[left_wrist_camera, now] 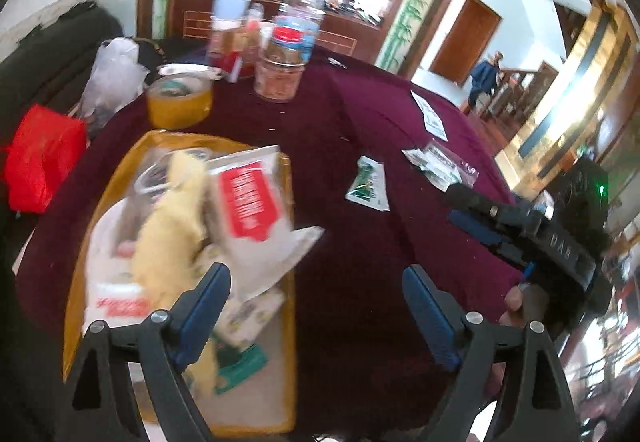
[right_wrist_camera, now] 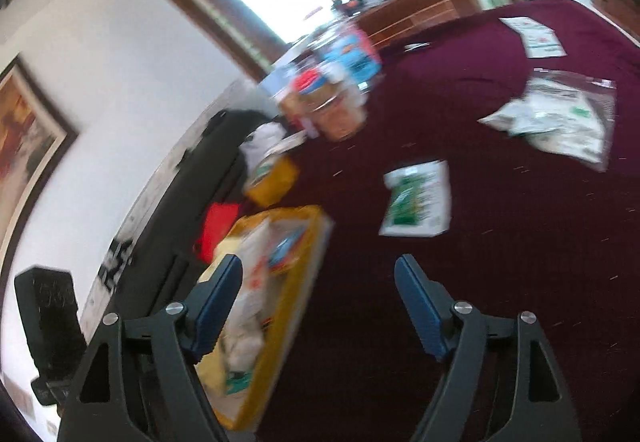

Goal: Organize soft objects
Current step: 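Carry yellow towel and green sachet into the tray and open both grippers, then grasp the white printed sachet with right gripper while left grasps green packet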

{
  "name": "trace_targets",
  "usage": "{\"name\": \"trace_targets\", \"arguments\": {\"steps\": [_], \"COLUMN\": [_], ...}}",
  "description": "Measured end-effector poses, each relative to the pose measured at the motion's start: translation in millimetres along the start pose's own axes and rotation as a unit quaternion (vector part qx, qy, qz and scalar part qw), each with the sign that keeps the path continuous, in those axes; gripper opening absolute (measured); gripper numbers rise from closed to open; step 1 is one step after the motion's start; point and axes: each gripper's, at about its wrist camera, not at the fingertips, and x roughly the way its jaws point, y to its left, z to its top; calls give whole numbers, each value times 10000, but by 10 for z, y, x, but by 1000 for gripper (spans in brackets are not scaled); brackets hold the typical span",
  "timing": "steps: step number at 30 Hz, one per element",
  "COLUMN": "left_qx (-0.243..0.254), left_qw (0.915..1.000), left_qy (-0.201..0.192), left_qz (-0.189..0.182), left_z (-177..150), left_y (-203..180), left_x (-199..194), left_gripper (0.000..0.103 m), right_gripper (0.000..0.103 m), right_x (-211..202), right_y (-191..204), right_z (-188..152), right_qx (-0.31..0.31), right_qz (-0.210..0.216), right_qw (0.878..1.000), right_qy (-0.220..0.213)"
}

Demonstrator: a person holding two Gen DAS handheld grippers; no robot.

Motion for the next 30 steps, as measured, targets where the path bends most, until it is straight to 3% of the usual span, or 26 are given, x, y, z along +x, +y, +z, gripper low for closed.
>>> {"name": "trace_targets", "arguments": {"steps": [7, 13, 15, 18, 24, 25, 26, 28, 30], "left_qx": [84, 125, 125, 66, 16, 18, 30, 65, 141], "left_qw": [9995, 9993, 9991, 9991, 9983, 9982, 9981, 9977, 9977], "left_qy": [292, 349, 382, 419, 568, 591, 612, 667, 655], "left_qz": [3, -88, -95, -94, -113, -105, -116, -127, -84], "left_z": [153, 238, 255, 255, 261, 278, 291, 346, 388], "left_y": [-322, -416, -406, -371, -350, -364, -377, -428, -484], "left_x": [327, 450, 480, 510, 615, 633, 643, 661, 663], "left_gripper": [90, 90, 90, 90, 90, 90, 90, 90, 90], "right_gripper": [84, 84, 84, 84, 82, 81, 72, 52, 28], "right_x": [-120, 335, 524, 681, 1042, 1083, 1132, 1175, 1173], "right_y": [-622, -1042, -1200, -1396, -1606, -1600, -1571, -1485, -1458], "right_z": [544, 1101, 1218, 1405, 1475, 1443, 1403, 1344, 1323], "right_qx": [437, 159, 153, 191, 240, 155, 20, -293, -331], "right_qz": [-483, -1471, -1626, -2088, -2035, -2076, -2180, -2625, -2780], "right_qw": [9977, 9890, 9864, 9777, 9766, 9754, 9728, 9617, 9573], "right_qy": [-189, 53, 171, 82, 657, 720, 780, 736, 723]}}
